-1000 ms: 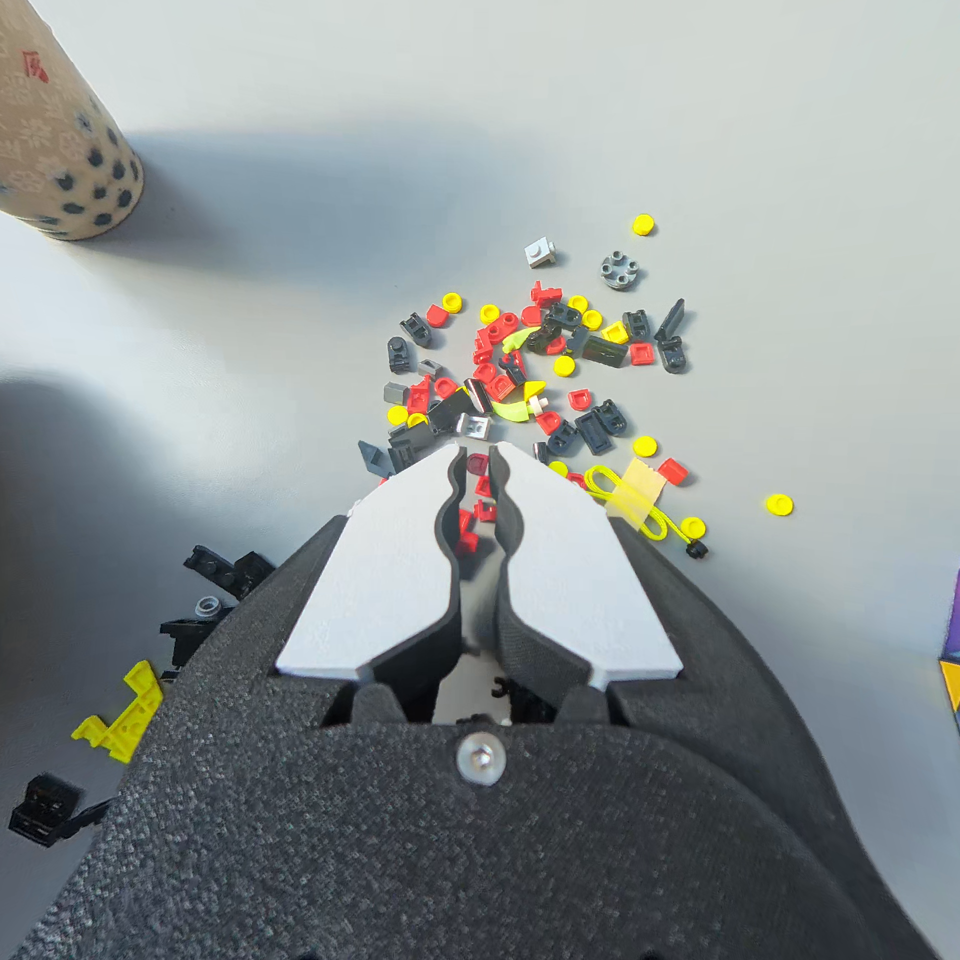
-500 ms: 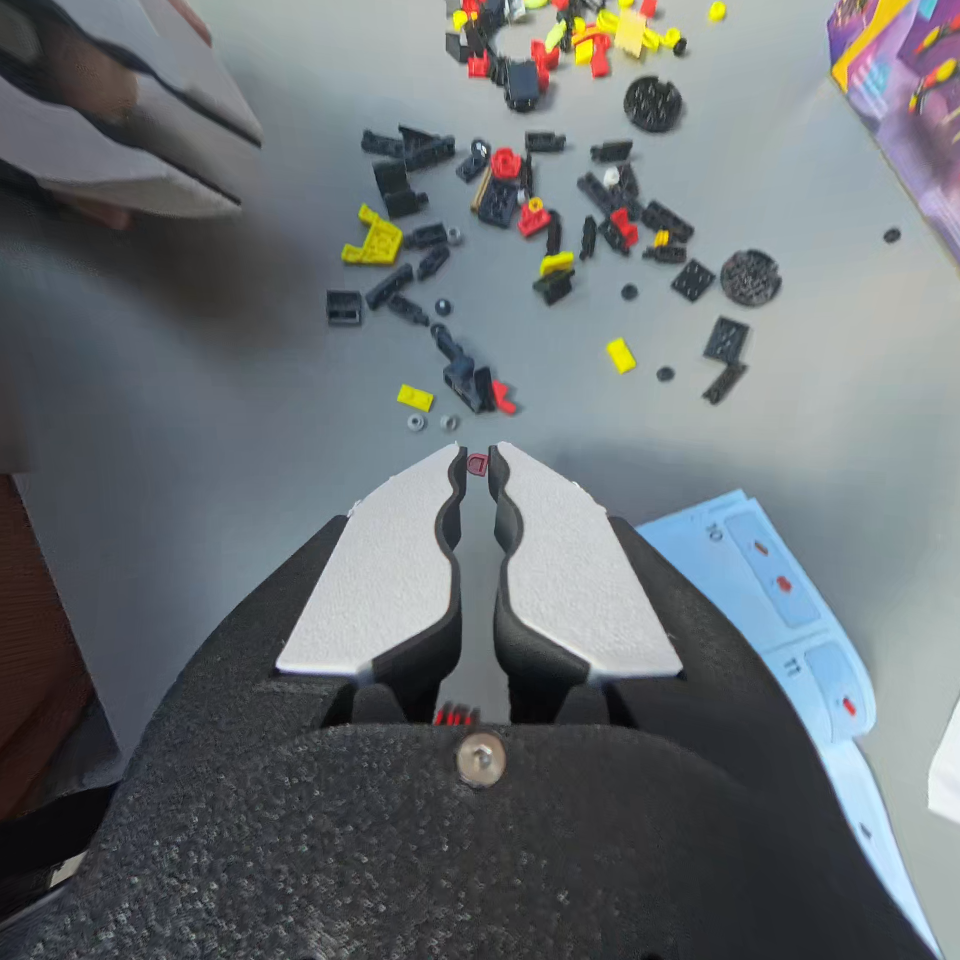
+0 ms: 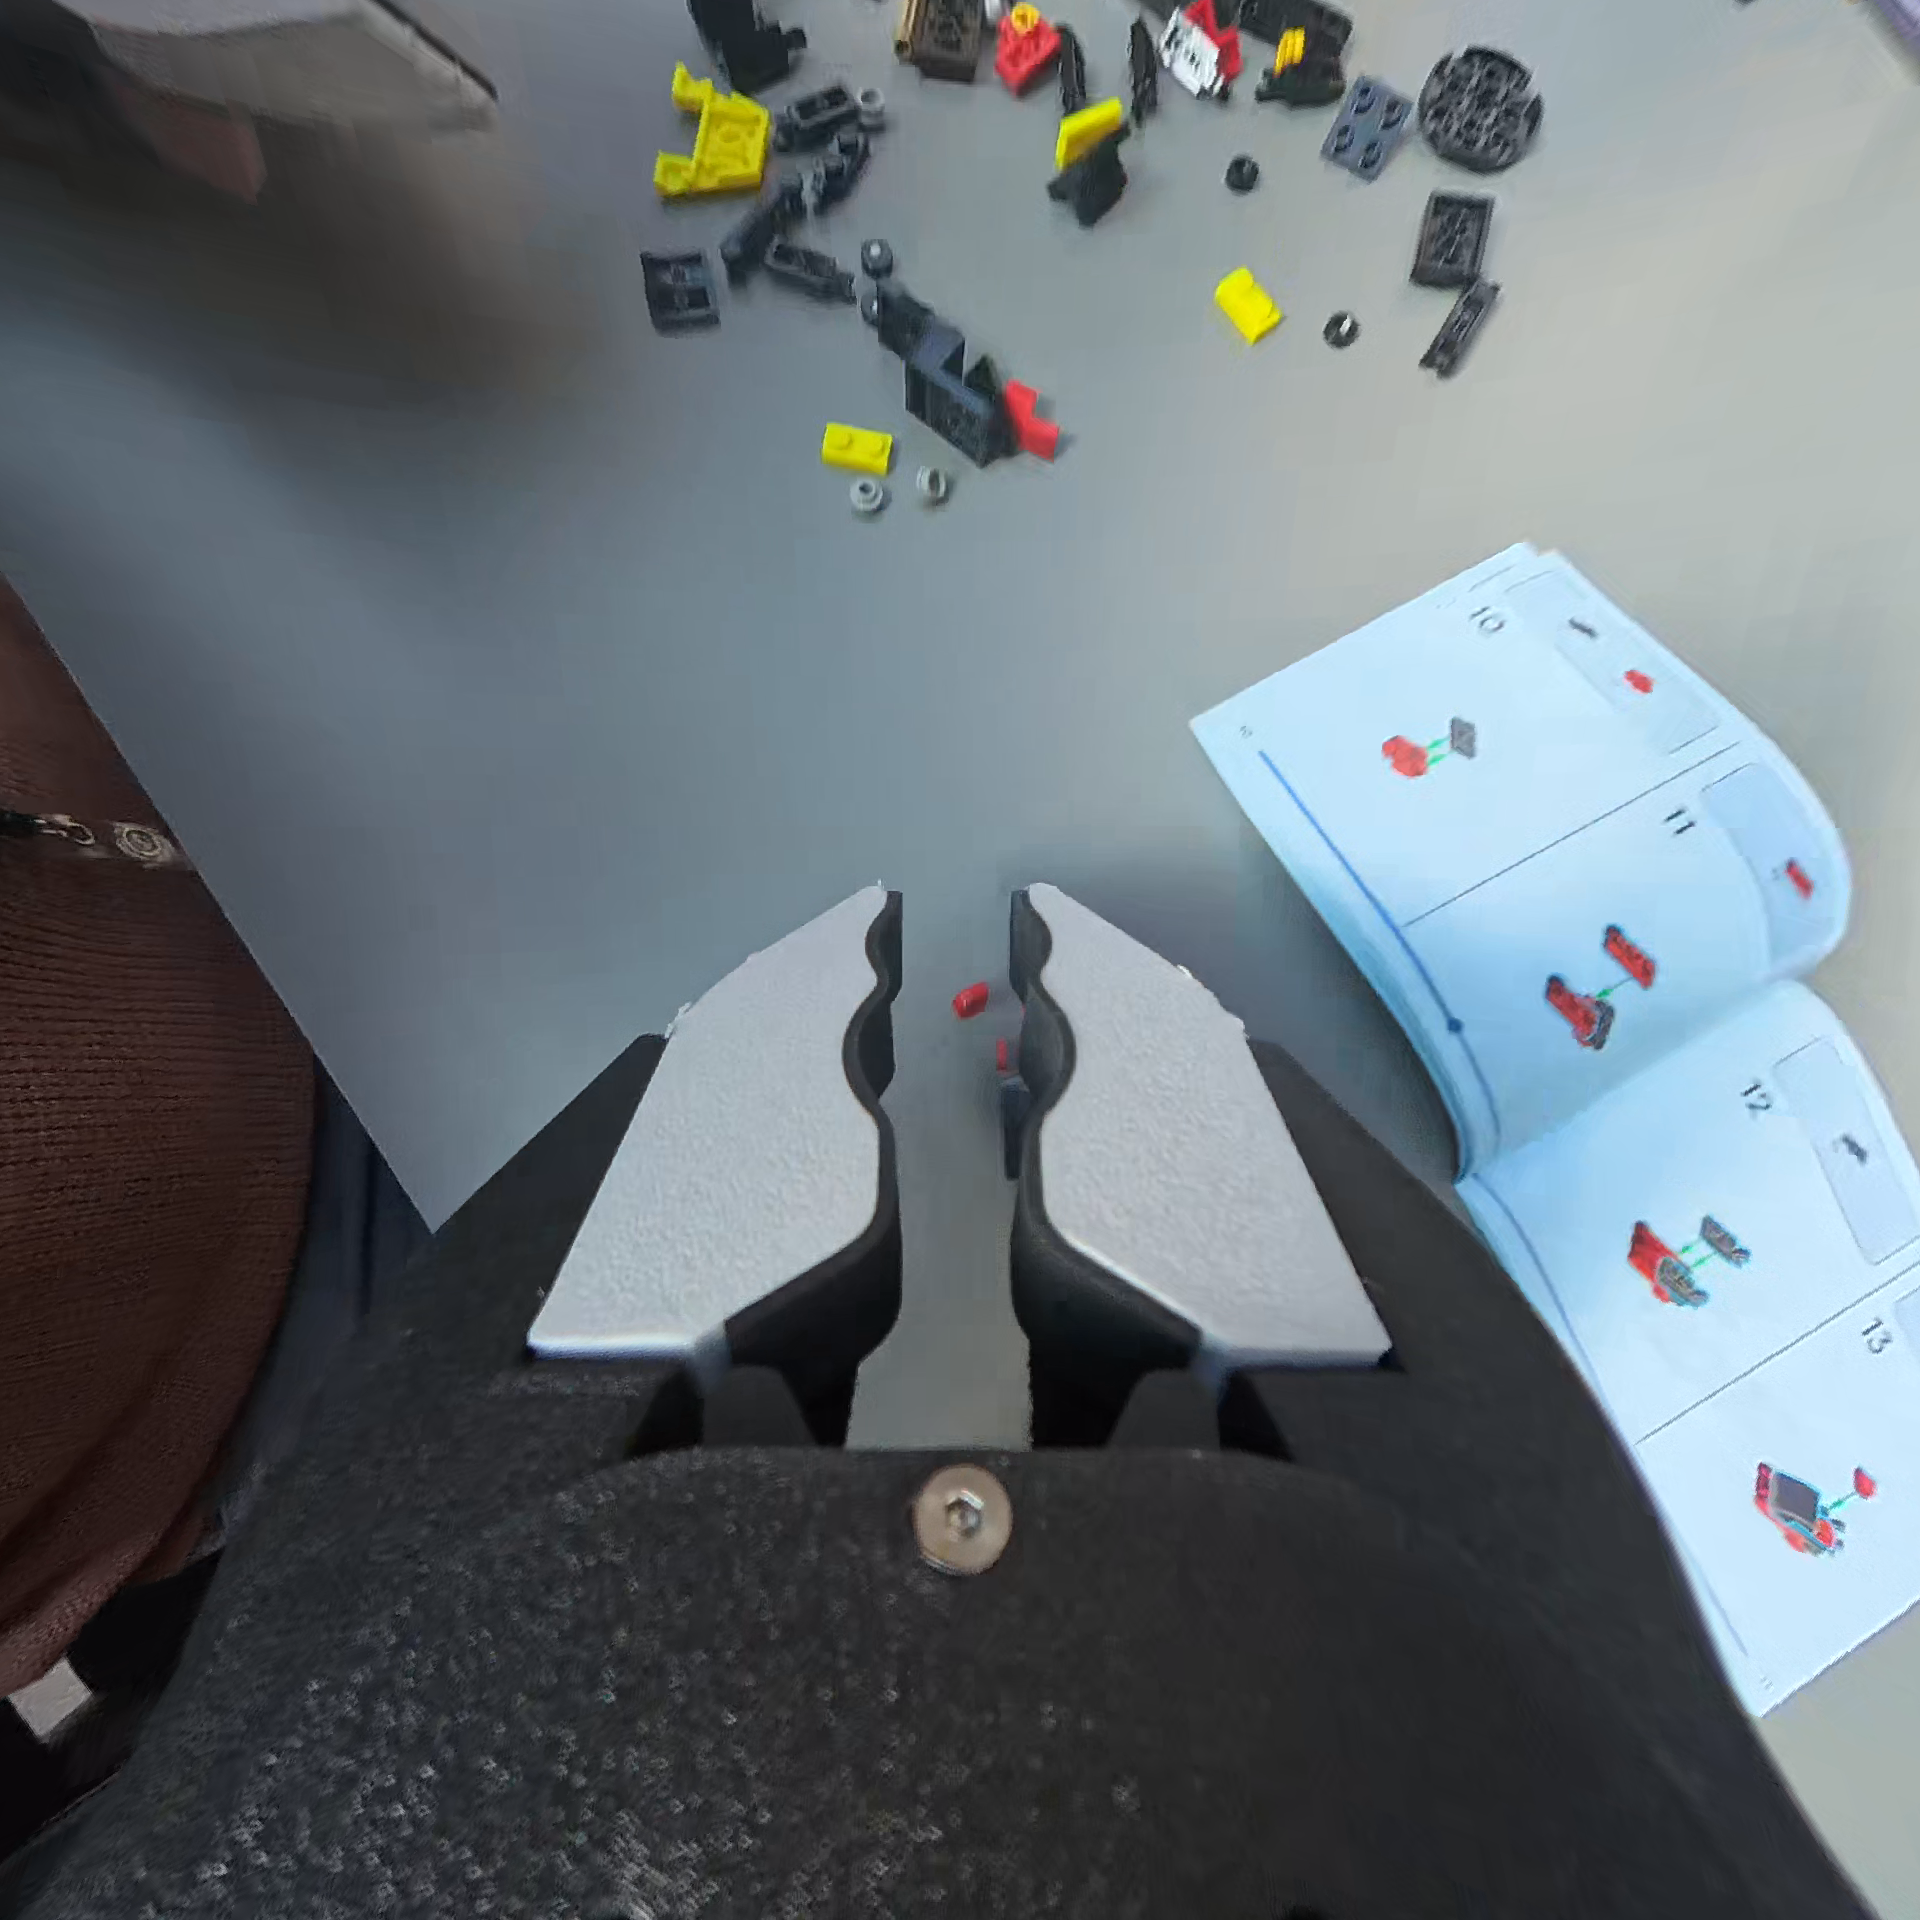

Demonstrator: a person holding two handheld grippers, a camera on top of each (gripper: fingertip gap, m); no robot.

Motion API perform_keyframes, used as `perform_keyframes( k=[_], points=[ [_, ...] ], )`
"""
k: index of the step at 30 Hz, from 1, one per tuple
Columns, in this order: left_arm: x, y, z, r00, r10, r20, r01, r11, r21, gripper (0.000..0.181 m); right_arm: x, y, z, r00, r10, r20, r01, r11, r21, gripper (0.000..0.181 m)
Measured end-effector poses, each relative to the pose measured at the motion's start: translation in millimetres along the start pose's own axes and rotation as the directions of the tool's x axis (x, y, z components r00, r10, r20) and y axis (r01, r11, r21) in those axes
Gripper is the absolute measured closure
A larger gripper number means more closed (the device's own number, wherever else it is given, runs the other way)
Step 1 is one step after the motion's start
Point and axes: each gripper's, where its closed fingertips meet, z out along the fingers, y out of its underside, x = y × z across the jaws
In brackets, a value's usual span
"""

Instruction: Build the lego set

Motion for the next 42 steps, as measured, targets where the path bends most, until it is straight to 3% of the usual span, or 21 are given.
perform_keyframes(
  k=[1,4,7,9,12,15,18,22,32,42],
  points=[
    [1.3,0.2,-0.3,1.000,0.000,-0.007,0.000,1.000,0.001,0.163,5.9,-17.7,-3.4,1.000,-0.021,-0.004,0.021,0.999,0.032,0.163],
    [3.8,2.8,0.1,1.000,0.001,-0.019,-0.002,1.000,-0.012,0.163,0.6,-75.2,5.7,0.988,-0.097,0.118,0.087,0.992,0.087,0.165],
    [4.5,2.9,-2.2,1.000,0.003,-0.013,-0.003,1.000,-0.007,0.163,6.7,-148.7,34.6,0.972,-0.197,0.124,0.174,0.968,0.178,0.166],
    [5.4,3.4,-1.7,1.000,0.008,-0.014,-0.008,1.000,-0.009,0.163,14.9,-197.0,69.7,0.960,-0.264,0.096,0.238,0.945,0.224,0.171],
    [5.0,5.8,0.5,1.000,0.009,-0.016,-0.010,1.000,-0.023,0.163,20.9,-230.4,145.8,0.935,-0.330,0.130,0.310,0.938,0.153,0.177],
    [3.4,5.9,-1.0,1.000,-0.007,-0.013,0.006,1.000,-0.015,0.163,16.8,-235.8,205.1,0.881,-0.444,0.161,0.439,0.896,0.071,0.178],
    [1.6,5.3,-1.8,1.000,-0.028,-0.014,0.028,1.000,-0.008,0.163,6.1,-236.9,227.8,0.803,-0.565,0.189,0.563,0.824,0.070,0.178],
    [2.0,2.8,-3.2,0.999,-0.029,-0.018,0.029,1.000,0.005,0.163,1.1,-235.1,235.0,0.766,-0.600,0.232,0.610,0.792,0.033,0.173],
    [-0.4,-0.1,-5.8,0.999,-0.048,-0.015,0.049,0.999,0.021,0.163,-2.6,-232.9,242.3,0.773,-0.527,0.354,0.568,0.823,-0.016,0.170],
    [-0.9,-1.0,-7.1,0.999,-0.048,-0.013,0.049,0.998,0.027,0.163,-9.0,-238.1,245.4,0.762,-0.538,0.360,0.574,0.819,0.007,0.169]
  ],
)
